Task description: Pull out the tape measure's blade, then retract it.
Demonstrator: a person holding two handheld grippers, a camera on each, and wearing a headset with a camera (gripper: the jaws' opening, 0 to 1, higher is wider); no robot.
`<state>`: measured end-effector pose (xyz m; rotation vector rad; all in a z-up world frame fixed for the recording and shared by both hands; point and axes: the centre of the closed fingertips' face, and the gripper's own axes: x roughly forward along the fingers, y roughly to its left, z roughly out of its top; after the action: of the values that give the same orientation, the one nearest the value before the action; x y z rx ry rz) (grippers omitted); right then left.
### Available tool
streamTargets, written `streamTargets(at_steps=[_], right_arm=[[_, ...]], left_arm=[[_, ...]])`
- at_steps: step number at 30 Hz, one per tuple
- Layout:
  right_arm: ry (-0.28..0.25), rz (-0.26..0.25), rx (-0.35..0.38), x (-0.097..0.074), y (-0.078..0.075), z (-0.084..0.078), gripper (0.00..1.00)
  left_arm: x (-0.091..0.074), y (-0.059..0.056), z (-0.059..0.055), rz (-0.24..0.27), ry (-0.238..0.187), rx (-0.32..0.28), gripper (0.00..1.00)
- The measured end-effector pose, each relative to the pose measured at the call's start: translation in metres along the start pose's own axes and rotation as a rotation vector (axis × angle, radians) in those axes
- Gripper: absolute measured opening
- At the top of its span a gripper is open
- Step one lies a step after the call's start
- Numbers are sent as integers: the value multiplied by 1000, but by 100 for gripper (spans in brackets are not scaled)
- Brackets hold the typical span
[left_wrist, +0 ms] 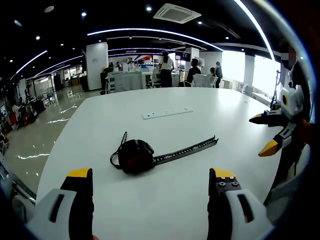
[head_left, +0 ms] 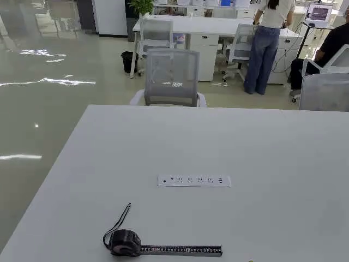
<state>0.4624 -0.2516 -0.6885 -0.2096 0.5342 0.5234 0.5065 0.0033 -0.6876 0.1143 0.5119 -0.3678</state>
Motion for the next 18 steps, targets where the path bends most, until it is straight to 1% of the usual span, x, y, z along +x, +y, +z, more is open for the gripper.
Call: streamTargets(at_steps=[2,6,8,13,18], right_arm=[[0,3,2,2,-1,-2,94],[2,10,-7,4,-3,-5,92],[7,23,0,6,-3,-7,92],[16,35,10,11,-3,-11,90],[14,46,9,17,-4,-13,88]], left_arm=[[4,-1,0,1,1,-6,95],[14,1,0,27,-4,-12,95],[19,1,0,40,-8,-17,95],[32,1,-3,68,-4,-13,94],[44,-1,-5,73,5,-10,94]])
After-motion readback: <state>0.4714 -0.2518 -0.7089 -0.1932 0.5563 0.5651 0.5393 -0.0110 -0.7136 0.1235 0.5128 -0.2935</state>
